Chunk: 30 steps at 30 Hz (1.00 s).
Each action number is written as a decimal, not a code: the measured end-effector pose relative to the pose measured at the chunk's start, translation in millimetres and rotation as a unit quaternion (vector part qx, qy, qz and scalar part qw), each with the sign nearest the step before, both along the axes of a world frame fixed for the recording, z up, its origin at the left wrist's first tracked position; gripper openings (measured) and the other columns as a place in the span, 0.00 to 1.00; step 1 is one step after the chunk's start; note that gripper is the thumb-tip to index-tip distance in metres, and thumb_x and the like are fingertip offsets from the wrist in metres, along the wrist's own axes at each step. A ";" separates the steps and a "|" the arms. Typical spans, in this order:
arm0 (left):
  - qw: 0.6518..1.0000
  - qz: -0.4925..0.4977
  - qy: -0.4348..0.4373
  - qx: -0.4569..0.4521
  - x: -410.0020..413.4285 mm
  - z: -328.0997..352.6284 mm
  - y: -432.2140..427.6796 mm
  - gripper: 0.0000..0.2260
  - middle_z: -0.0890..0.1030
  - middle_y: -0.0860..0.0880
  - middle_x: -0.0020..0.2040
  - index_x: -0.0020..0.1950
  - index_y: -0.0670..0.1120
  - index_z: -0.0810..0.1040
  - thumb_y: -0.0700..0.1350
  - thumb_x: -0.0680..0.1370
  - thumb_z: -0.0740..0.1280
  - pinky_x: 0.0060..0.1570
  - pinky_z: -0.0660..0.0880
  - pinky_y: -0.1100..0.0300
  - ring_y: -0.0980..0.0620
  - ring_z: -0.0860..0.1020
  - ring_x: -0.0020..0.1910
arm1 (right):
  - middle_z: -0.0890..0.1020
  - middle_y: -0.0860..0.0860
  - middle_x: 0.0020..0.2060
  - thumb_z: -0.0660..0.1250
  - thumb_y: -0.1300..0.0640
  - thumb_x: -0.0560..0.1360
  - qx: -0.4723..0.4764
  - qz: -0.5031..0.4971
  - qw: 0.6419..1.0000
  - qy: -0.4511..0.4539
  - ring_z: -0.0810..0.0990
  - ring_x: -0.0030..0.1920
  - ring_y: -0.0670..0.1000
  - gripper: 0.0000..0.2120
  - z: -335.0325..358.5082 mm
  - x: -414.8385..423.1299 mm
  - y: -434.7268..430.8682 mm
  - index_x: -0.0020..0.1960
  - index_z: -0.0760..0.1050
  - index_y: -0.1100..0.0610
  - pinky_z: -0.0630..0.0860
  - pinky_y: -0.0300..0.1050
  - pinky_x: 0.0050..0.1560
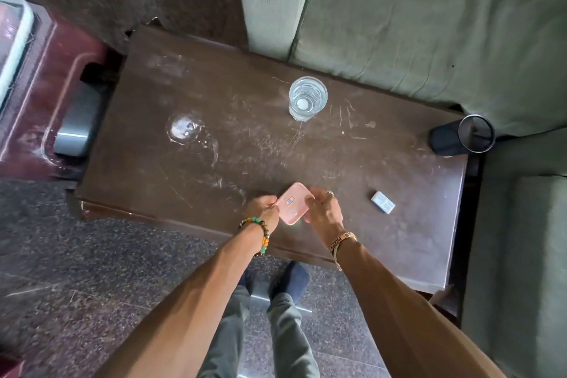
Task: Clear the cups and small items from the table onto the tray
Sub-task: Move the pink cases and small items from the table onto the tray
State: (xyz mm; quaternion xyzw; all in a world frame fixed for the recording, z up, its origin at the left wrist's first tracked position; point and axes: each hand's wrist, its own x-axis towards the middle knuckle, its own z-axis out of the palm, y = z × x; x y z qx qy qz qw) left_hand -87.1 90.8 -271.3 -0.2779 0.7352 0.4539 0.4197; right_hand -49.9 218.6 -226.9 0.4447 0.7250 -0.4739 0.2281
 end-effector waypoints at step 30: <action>0.924 0.306 0.161 0.166 -49.1 396.5 -282.6 0.05 0.77 0.45 0.34 0.42 0.43 0.77 0.35 0.75 0.70 0.29 0.77 0.63 0.57 0.71 0.23 | 0.81 0.55 0.61 0.62 0.58 0.81 -0.188 0.110 0.938 0.270 0.84 0.58 0.59 0.11 335.8 -103.7 -263.4 0.58 0.76 0.44 0.84 0.52 0.39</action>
